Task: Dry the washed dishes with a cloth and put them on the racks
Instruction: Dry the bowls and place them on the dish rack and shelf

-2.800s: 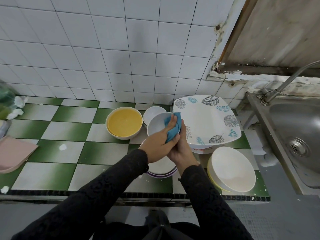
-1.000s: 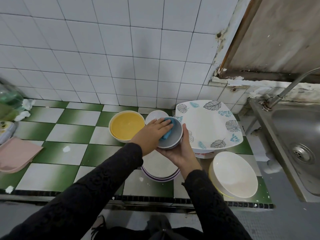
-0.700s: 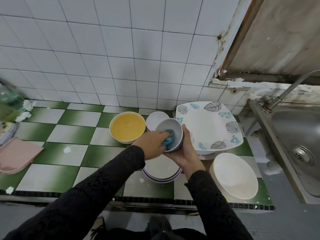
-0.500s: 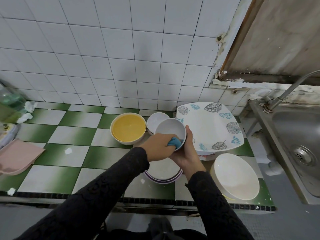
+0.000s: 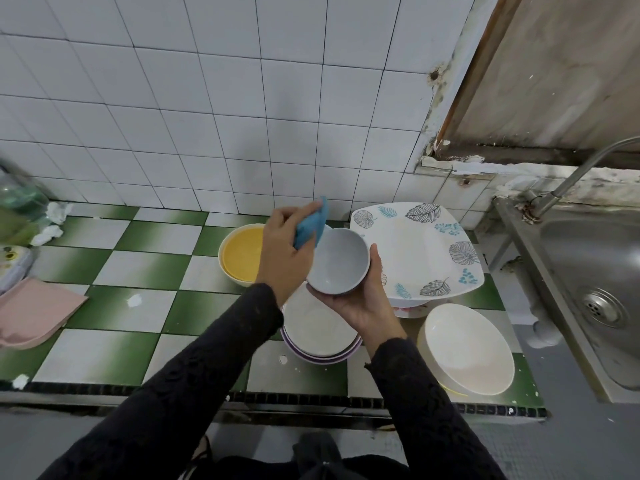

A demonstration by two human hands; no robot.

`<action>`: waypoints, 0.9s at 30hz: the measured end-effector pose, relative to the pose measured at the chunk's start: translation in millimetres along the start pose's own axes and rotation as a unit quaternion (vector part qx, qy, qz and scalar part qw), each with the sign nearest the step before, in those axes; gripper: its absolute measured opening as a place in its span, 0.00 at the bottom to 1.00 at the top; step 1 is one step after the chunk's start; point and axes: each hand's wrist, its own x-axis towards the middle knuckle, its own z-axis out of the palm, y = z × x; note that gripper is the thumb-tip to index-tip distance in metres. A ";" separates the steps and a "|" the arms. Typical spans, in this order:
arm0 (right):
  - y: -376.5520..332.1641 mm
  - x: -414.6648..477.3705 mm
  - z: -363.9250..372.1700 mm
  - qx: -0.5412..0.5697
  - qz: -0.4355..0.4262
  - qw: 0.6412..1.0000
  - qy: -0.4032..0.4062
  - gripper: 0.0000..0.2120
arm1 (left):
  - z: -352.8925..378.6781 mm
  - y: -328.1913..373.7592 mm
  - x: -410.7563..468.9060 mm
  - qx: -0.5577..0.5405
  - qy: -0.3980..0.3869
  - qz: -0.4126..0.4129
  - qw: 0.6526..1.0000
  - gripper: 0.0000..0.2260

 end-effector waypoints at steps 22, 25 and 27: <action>-19.7 -5.1 -5.4 -0.085 -0.015 0.996 0.017 0.38 | 6.4 -9.1 -25.2 0.245 -0.358 0.069 0.898 0.31; -25.8 -4.4 -10.1 -0.104 0.002 0.994 0.045 0.46 | 16.0 -13.5 -37.6 0.256 -0.328 0.090 0.905 0.33; -28.6 -4.9 -12.8 -0.105 0.018 0.992 0.062 0.50 | 18.3 -18.8 -45.6 0.222 -0.280 0.115 0.927 0.29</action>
